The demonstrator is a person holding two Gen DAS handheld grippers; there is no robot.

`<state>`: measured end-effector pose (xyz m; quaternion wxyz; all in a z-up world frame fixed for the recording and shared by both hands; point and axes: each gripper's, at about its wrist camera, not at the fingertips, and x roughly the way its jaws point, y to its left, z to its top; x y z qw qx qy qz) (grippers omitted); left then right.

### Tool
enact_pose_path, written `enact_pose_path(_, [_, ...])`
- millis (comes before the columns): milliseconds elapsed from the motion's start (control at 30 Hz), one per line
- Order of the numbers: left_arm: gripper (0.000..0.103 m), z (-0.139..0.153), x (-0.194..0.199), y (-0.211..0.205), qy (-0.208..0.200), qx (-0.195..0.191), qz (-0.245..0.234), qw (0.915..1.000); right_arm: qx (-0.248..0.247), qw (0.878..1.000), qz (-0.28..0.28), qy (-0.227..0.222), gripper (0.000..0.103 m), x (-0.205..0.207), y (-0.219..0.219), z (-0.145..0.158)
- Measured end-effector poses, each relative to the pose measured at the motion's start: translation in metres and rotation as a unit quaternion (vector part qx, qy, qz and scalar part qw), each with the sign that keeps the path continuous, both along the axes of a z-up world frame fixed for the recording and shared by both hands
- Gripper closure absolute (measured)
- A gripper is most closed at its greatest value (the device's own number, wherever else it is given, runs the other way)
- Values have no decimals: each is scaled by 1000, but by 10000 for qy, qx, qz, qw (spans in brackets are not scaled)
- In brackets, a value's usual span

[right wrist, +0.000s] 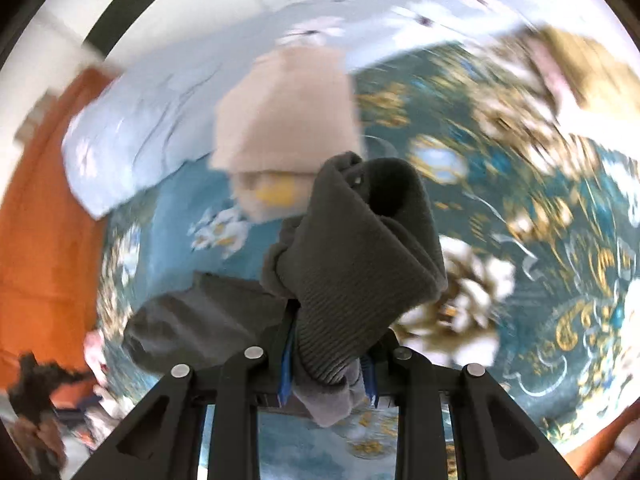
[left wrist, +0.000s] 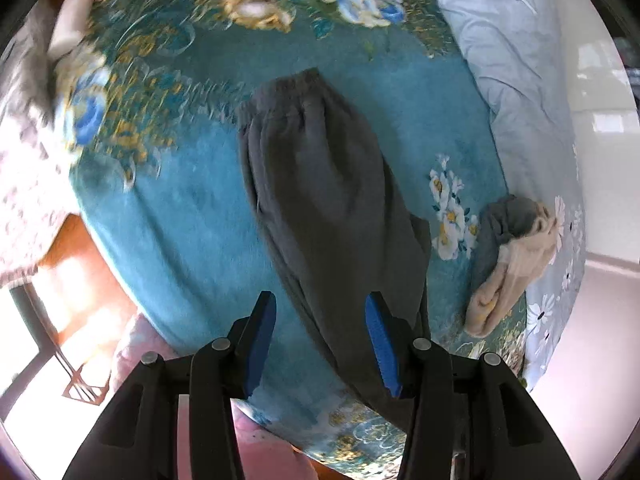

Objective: Fold clothes

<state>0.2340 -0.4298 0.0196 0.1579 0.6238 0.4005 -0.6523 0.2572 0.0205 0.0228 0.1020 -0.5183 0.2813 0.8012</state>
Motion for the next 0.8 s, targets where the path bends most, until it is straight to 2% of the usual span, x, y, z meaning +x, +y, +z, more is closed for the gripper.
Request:
enact_pose_path(167, [56,2,-24,-40,220,-263,-653,9973,603,9946,833,-170,74,-48,-89,13])
enact_pose_path(267, [56,-3,-29,-65,234,-363,-946,9946,837,9881,1225,-402,74,-74,-140,4])
enact_pose_path(400, [56,-16,-29,-101,145,-342,-1033,9940,1310,9712,1778,-899,74,-102,-204,-22])
enact_pose_path(500, [56,-25,-25,-129,89,-276,-895,9956,1672,9551,2048,-1333,72,-116,-242,-46])
enact_pose_path(533, [55,-28,-22,-137,65,-265,-847,9960,1711,9525,2099,-1395,71,-117,-249,-49])
enact_pose_path(633, [56,-37,-15,-158,-36,-227,-679,9974,1613,9488,2293,-1455,52,-120,-270,-57])
enact_pose_path(733, [56,-46,-11,-175,-131,-205,-564,9981,1472,9490,2505,-1228,48,-119,-285,-48])
enact_pose_path(800, [56,-52,-9,-182,-179,-179,-524,9983,1203,9588,2403,-926,48,-117,-280,-34])
